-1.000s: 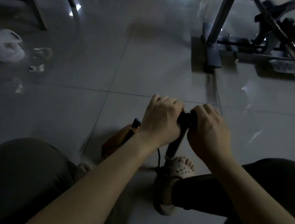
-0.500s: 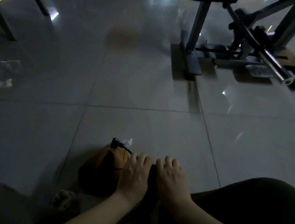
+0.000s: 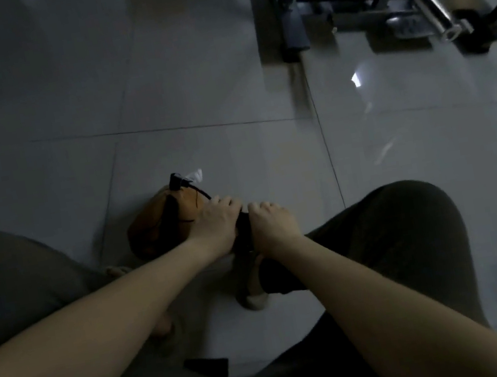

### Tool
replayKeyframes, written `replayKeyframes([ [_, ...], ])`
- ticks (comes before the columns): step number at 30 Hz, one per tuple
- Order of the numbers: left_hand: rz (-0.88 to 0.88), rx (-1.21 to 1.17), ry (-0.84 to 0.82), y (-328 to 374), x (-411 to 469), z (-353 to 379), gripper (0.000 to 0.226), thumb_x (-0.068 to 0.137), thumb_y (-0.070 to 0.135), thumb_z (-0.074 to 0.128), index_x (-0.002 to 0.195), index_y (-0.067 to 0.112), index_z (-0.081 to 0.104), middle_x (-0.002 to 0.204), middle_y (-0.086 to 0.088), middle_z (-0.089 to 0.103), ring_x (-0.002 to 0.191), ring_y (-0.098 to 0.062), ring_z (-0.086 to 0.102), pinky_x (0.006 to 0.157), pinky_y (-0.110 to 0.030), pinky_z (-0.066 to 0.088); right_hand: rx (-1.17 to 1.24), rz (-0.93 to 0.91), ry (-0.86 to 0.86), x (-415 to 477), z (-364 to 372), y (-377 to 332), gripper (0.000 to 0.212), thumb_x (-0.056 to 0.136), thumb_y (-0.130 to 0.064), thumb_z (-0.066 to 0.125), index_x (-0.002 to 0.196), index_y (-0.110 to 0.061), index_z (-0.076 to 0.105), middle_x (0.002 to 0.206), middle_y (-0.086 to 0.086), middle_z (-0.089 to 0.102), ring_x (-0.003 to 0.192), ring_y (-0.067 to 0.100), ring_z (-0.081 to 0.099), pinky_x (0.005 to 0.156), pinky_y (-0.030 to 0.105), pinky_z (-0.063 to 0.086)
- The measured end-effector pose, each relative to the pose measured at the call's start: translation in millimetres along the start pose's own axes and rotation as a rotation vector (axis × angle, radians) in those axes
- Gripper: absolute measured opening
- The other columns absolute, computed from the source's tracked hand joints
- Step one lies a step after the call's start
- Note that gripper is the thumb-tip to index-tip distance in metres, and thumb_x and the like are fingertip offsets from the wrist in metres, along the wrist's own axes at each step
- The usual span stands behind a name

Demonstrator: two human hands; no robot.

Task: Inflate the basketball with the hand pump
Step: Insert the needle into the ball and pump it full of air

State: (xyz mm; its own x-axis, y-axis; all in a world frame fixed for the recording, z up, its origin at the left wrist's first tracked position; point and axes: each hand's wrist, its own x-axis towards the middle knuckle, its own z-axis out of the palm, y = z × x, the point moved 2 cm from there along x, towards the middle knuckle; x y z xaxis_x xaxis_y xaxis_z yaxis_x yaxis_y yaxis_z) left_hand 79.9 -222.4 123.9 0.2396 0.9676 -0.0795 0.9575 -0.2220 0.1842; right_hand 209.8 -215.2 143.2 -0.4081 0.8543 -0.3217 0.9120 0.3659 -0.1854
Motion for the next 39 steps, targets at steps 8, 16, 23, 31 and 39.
replayKeyframes([
  [8, 0.123, -0.026, 0.310, 23.7, 11.3, -151.3, 0.021, 0.078, 0.013, 0.055, 0.099, 0.014, 0.057, 0.093, -0.005, 0.056, 0.084, -0.026, 0.051, 0.066, -0.032, 0.032, 0.001, -0.010, 0.534, -35.4, -139.5, 0.1, 0.020, 0.090, -0.027, 0.057, 0.085, -0.020, 0.039, 0.085, 0.002, 0.049, 0.076, 0.024, 0.048, 0.059, 0.032, 0.028],
  [16, 0.080, 0.014, 0.213, 7.4, -12.2, -101.0, 0.024, 0.090, 0.015, 0.037, 0.107, 0.012, 0.053, 0.106, -0.009, 0.055, 0.096, -0.028, 0.051, 0.076, -0.034, 0.040, -0.037, -0.059, 0.494, -20.8, -74.9, -22.8, 0.003, 0.093, -0.016, 0.047, 0.091, -0.015, 0.049, 0.083, 0.007, 0.053, 0.074, 0.023, 0.047, 0.055, 0.029, 0.027],
  [23, 0.023, 0.088, 0.162, 2.8, 0.8, -16.7, 0.021, 0.092, 0.017, 0.035, 0.104, 0.014, 0.052, 0.100, -0.009, 0.055, 0.087, -0.026, 0.050, 0.071, -0.036, 0.044, -0.055, 0.014, 0.363, 8.1, -1.6, -3.4, 0.005, 0.091, -0.010, 0.049, 0.088, -0.014, 0.051, 0.082, 0.010, 0.052, 0.071, 0.023, 0.043, 0.057, 0.032, 0.034],
  [31, -0.063, 0.063, 0.064, -1.8, 6.7, 15.8, 0.018, 0.097, 0.017, 0.042, 0.112, 0.014, 0.052, 0.108, -0.011, 0.055, 0.095, -0.027, 0.051, 0.074, -0.033, 0.041, -0.085, 0.057, 0.091, 28.3, 32.8, 1.6, 0.007, 0.097, -0.019, 0.040, 0.101, -0.016, 0.044, 0.097, 0.008, 0.049, 0.087, 0.024, 0.047, 0.071, 0.040, 0.054],
  [39, 0.060, -0.025, 0.025, -0.4, -3.0, -49.3, 0.033, 0.093, 0.022, 0.035, 0.121, 0.014, 0.052, 0.112, -0.007, 0.054, 0.104, -0.026, 0.051, 0.080, -0.034, 0.040, -0.166, -0.105, 0.064, 3.4, -42.8, -3.5, 0.014, 0.094, -0.016, 0.051, 0.107, -0.014, 0.047, 0.106, 0.009, 0.057, 0.095, 0.026, 0.056, 0.073, 0.033, 0.044],
])
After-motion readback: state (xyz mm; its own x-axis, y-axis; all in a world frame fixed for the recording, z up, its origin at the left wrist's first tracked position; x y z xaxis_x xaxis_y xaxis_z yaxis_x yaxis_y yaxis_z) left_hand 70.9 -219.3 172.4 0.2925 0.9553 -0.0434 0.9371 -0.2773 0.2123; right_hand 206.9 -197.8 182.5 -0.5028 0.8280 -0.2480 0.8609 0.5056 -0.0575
